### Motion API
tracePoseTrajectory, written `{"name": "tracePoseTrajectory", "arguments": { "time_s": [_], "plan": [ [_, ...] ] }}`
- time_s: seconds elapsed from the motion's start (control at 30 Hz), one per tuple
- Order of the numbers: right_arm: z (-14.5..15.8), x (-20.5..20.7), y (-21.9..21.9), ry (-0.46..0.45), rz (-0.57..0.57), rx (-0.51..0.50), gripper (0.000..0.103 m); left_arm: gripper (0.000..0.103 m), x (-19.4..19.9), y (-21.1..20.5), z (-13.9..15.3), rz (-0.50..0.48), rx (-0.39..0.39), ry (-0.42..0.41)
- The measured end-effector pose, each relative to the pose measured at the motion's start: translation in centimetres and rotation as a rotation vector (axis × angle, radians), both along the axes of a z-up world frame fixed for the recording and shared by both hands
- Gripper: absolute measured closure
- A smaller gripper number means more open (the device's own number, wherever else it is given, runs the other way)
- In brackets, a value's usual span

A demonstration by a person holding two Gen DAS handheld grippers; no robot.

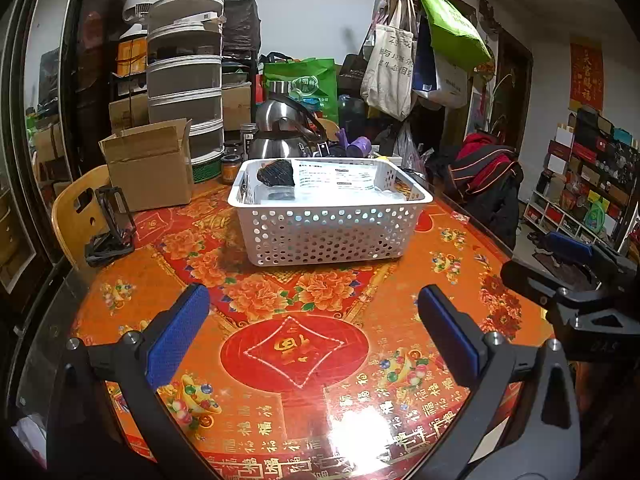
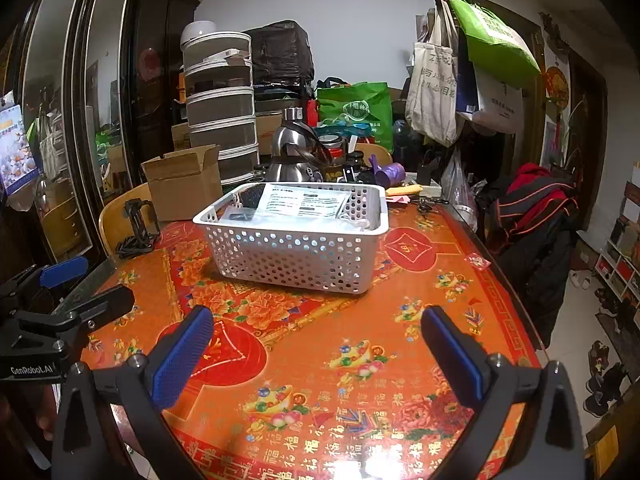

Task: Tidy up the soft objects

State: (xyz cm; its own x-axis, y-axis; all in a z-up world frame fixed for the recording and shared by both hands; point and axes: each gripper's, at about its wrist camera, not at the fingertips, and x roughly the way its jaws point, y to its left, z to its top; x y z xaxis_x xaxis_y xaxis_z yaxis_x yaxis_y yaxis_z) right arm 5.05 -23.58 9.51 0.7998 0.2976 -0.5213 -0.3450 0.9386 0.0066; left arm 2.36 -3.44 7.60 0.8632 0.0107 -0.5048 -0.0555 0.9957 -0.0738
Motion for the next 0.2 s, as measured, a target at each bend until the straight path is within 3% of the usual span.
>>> {"name": "tracePoseTrajectory", "arguments": {
  "time_s": [0.2],
  "plan": [
    [-0.25, -0.12, 0.02, 0.002, 0.003, 0.002, 0.0, 0.0, -0.23, -0.13, 0.07, 0.003, 0.008, -0.007]
  ]
}}
